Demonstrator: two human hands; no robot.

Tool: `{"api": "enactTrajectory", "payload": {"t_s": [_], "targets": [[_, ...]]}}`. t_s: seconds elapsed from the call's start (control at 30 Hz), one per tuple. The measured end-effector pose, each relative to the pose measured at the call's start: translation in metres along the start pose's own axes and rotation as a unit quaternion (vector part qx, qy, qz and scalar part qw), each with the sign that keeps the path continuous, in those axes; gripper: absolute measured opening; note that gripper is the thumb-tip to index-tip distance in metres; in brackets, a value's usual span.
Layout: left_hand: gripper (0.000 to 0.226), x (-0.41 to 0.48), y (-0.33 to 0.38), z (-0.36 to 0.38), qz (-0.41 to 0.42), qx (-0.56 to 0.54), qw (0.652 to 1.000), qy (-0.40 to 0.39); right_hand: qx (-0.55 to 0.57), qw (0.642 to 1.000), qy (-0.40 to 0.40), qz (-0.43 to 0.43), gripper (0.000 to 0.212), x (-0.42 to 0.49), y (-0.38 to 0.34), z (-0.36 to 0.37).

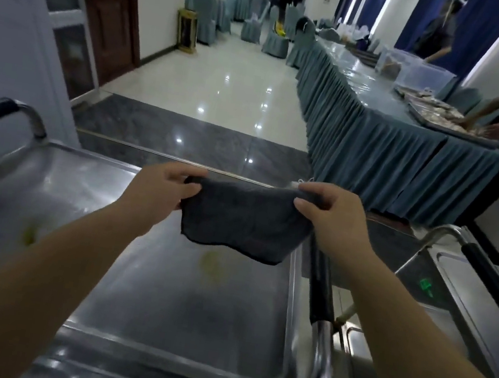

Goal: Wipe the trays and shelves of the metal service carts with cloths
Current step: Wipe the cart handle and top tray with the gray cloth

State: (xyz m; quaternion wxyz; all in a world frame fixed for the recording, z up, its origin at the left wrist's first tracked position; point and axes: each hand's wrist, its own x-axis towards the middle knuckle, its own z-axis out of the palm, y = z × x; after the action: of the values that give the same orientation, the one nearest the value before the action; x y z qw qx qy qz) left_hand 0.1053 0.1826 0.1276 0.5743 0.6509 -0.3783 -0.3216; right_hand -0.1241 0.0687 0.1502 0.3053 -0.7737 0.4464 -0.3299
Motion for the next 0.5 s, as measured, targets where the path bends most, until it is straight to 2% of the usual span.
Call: {"api": "enactTrajectory", "payload": {"t_s": [0.1, 0.2, 0.27, 0.37, 0.5], "targets": [[0.044, -0.015, -0.006, -0.045, 0.034, 0.044, 0.998, 0.019, -0.064, 0.994, -0.086, -0.027, 0.045, -0.005, -0.03, 0.028], [0.049, -0.027, -0.014, -0.094, 0.044, 0.163, 0.986, 0.014, -0.129, 0.972, -0.194, -0.027, 0.04, -0.017, -0.061, 0.066], [0.044, -0.033, -0.021, -0.127, 0.041, 0.22, 0.974, 0.021, -0.178, 0.962, -0.203, -0.032, 0.032, -0.025, -0.079, 0.1], [0.023, -0.038, -0.031, -0.172, 0.078, 0.296, 0.951, 0.044, -0.164, 0.972, -0.163, -0.04, 0.014, -0.035, -0.097, 0.146], [0.021, -0.044, -0.048, -0.226, 0.108, 0.301, 0.944, 0.076, -0.117, 0.974, -0.183, -0.062, 0.017, -0.04, -0.114, 0.188]]}}
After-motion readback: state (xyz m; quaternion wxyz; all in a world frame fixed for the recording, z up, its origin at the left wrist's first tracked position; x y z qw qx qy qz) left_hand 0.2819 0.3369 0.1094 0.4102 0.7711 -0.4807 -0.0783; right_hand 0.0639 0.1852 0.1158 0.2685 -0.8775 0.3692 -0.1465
